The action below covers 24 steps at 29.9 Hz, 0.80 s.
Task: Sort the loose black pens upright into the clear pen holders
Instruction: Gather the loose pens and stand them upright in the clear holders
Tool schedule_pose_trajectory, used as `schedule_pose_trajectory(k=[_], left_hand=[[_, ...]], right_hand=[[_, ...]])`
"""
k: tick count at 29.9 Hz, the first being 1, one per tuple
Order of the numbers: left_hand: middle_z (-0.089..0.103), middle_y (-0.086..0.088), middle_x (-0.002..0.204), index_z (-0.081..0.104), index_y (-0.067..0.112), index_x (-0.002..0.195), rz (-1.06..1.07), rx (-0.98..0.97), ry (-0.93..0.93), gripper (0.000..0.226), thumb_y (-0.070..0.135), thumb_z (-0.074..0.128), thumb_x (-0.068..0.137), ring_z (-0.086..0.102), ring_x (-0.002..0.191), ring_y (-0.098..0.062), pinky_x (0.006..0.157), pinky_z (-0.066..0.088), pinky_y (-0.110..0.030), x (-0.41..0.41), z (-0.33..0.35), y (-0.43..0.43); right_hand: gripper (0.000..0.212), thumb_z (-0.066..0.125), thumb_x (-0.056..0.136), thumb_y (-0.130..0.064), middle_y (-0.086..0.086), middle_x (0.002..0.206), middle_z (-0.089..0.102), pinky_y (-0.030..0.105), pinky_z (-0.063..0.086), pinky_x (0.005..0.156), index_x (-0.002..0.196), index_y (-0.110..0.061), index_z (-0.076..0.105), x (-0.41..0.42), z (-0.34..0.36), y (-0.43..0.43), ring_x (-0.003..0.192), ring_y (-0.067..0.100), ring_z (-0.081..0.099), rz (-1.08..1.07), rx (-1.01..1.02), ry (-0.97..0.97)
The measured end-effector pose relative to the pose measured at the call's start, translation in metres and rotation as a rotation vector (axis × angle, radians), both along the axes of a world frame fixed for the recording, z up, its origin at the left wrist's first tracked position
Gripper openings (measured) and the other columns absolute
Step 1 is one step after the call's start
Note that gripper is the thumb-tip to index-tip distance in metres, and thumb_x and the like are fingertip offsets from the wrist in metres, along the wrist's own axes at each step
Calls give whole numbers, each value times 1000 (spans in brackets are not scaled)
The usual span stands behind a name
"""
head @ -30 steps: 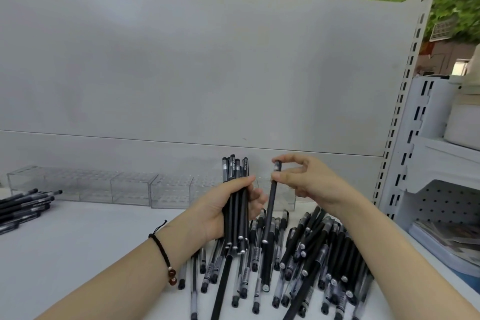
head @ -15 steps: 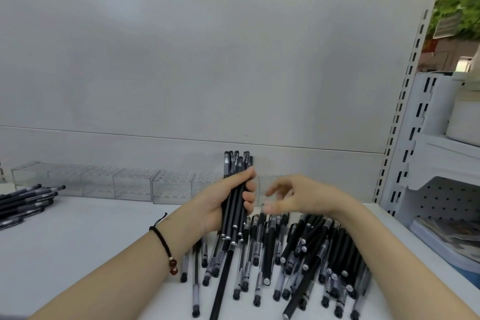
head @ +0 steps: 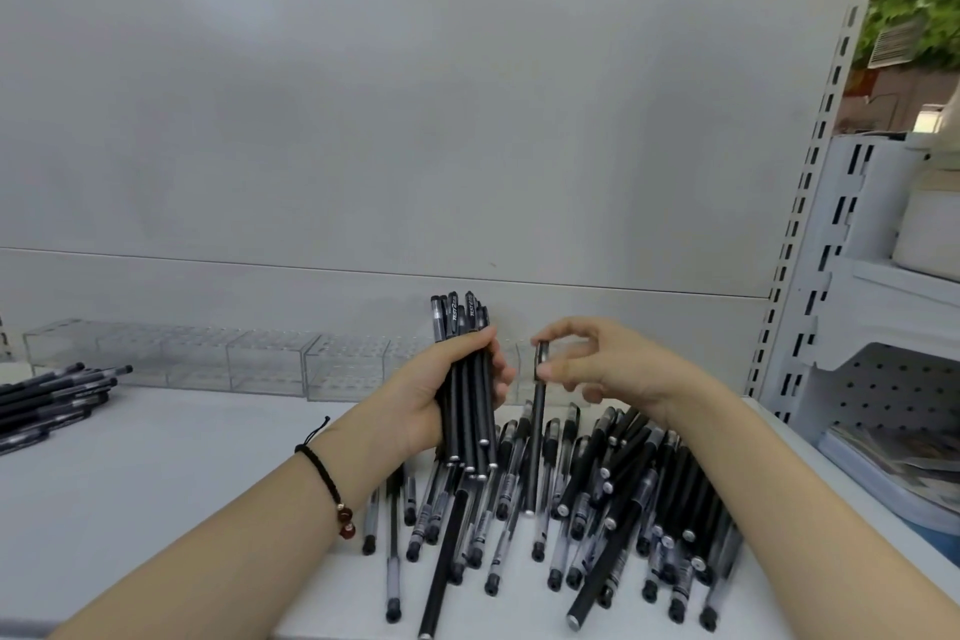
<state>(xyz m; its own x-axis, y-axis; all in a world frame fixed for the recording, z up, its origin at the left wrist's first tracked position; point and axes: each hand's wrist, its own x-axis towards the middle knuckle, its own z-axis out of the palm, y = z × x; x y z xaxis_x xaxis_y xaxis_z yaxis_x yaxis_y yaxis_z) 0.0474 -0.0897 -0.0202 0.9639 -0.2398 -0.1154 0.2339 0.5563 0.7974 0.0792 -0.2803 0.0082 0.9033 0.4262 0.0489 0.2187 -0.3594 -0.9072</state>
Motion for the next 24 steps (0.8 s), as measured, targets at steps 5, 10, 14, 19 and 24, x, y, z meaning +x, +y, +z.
schedule_pose_trajectory(k=[5, 10, 14, 19, 24], left_hand=[[68, -22, 114, 64, 8, 74, -161, 73, 3, 16, 22, 67, 81, 68, 104, -34, 94, 52, -45, -7, 4, -2], [71, -19, 96, 76, -1, 78, -225, 104, 17, 29, 25, 66, 84, 72, 80, -26, 79, 59, -37, -11, 4, -5], [61, -5, 74, 64, 3, 80, -202, 109, 4, 16, 19, 68, 81, 57, 55, -13, 54, 53, -24, -10, 2, -5], [56, -4, 73, 67, 5, 70, -153, 68, 1, 8, 9, 71, 76, 53, 53, -12, 50, 51, -23, -8, 0, -4], [67, -13, 73, 72, -2, 71, -61, 115, 24, 14, 4, 65, 82, 68, 59, -19, 58, 60, -28, -8, -1, -5]], right_hand=[[30, 72, 83, -5, 12, 92, 69, 21, 35, 50, 108, -19, 65, -1, 4, 4, 59, 9, 47, -2, 294, -14], [31, 71, 85, -11, 5, 90, 72, 20, 35, 49, 112, -22, 63, -1, 1, 7, 59, 8, 47, 18, 283, -116], [23, 70, 87, -22, -4, 87, 67, 21, 39, 50, 109, -23, 67, 2, 6, -1, 62, 7, 52, -22, 144, -213], [27, 74, 81, -40, -3, 90, 64, 14, 35, 49, 97, -20, 67, 13, 8, -33, 61, 4, 50, -174, -475, -234], [48, 72, 74, -58, -9, 97, 63, 17, 37, 58, 104, -20, 69, 10, 6, -39, 80, 5, 54, -103, -867, -70]])
